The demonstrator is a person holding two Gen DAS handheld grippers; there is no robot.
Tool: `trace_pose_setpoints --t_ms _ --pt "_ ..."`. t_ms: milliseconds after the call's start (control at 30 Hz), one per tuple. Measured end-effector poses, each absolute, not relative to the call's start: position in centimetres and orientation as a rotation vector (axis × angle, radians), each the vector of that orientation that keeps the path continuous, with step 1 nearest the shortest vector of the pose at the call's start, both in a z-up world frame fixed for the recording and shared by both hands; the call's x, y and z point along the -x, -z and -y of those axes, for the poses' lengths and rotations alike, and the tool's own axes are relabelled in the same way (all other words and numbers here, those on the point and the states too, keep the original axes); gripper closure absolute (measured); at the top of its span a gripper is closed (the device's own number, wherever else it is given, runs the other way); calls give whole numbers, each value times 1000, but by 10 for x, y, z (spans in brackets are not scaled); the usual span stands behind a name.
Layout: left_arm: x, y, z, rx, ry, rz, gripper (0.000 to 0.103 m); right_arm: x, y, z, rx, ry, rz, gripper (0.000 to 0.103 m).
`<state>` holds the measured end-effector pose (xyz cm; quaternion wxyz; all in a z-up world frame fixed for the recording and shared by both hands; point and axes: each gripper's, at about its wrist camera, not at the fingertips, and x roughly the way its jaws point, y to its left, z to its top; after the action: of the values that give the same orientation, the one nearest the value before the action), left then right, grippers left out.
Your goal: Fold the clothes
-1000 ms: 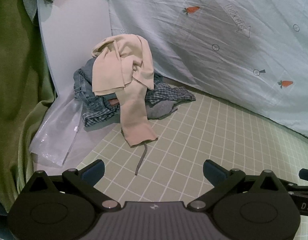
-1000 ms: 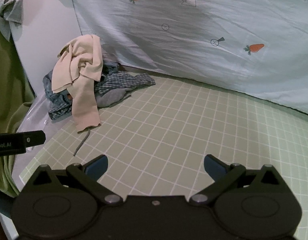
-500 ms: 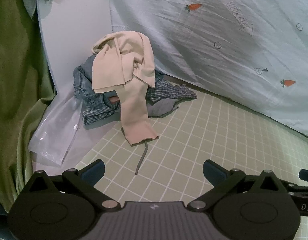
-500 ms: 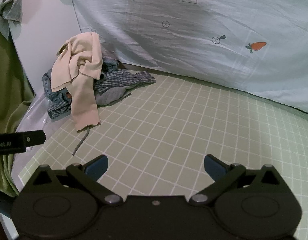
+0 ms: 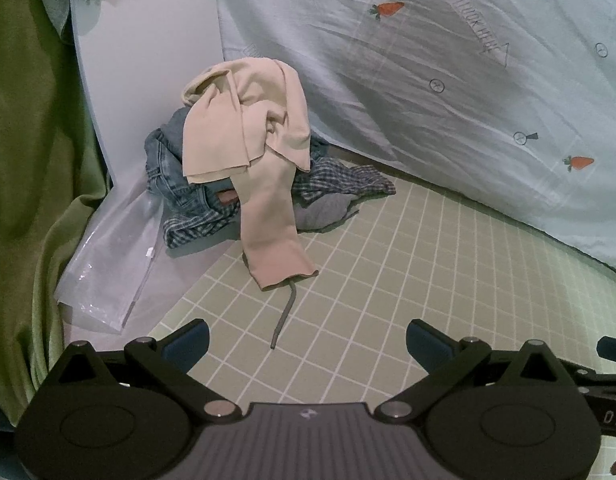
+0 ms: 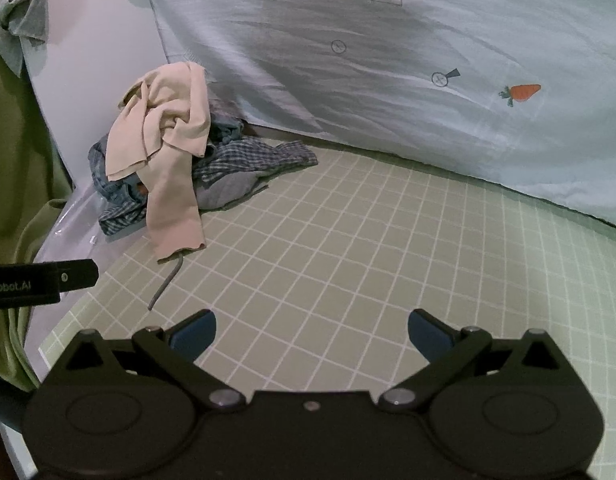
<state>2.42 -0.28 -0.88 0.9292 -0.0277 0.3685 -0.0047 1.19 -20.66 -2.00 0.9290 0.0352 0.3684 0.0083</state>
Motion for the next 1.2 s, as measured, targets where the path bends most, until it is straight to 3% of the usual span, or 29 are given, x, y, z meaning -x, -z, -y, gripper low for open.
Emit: trace_pose_setpoints --t_ms 667,967,1200 --pt "-57 5 -13 101 38 -771 0 -68 15 173 -47 -101 -748 0" --pt "-129 -12 -58 141 -54 -720 0 -156 2 138 -76 -158 -706 1" --pt "-228 -27 -93 188 -121 -643 1 -253 -3 98 -69 -193 -647 8"
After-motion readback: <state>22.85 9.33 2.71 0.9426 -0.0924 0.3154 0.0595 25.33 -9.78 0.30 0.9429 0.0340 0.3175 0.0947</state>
